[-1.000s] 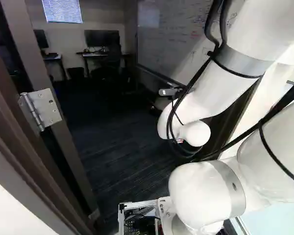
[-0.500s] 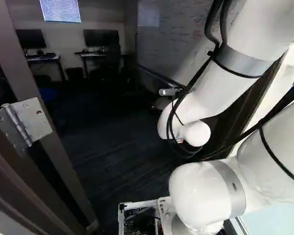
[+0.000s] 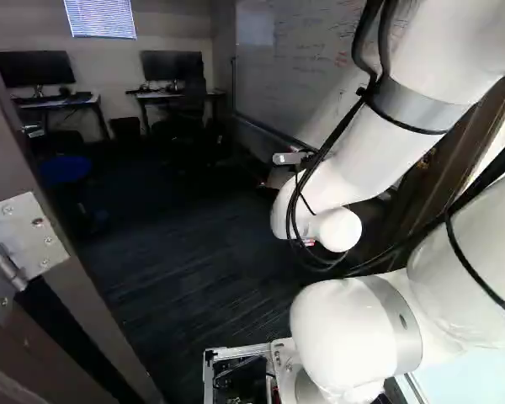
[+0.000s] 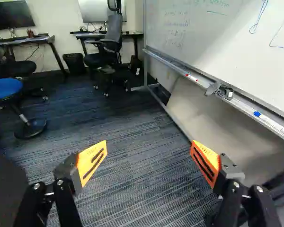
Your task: Open the door and move inside
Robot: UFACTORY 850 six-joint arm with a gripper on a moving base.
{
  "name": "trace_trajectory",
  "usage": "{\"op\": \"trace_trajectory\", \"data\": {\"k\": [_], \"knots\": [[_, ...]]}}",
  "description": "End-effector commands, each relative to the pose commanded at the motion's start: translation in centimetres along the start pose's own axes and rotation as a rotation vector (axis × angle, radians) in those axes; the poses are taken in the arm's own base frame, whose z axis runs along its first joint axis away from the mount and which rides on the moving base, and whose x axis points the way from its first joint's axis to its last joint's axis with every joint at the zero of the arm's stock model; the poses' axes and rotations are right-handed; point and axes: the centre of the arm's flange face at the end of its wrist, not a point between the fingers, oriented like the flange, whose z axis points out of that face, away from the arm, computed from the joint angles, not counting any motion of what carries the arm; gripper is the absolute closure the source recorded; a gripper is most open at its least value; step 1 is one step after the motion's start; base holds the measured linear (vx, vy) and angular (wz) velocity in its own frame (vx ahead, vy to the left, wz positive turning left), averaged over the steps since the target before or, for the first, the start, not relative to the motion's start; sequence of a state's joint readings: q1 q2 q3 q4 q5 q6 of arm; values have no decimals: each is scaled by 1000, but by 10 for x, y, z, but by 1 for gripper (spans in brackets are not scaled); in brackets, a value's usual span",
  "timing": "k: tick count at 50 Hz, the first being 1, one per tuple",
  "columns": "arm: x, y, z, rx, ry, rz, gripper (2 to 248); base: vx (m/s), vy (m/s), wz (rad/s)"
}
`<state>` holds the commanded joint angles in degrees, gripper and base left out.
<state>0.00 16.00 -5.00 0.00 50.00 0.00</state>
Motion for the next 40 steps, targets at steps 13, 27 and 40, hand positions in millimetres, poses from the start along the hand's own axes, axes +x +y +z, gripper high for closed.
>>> {"op": "trace_trajectory", "data": {"k": [13, 27, 40], "knots": [[0, 0, 0, 0, 0, 0, 3, 121, 3, -7], [0, 0, 0, 0, 0, 0, 3, 87, -5, -4], [0, 0, 0, 0, 0, 0, 3, 96, 1, -13]]}}
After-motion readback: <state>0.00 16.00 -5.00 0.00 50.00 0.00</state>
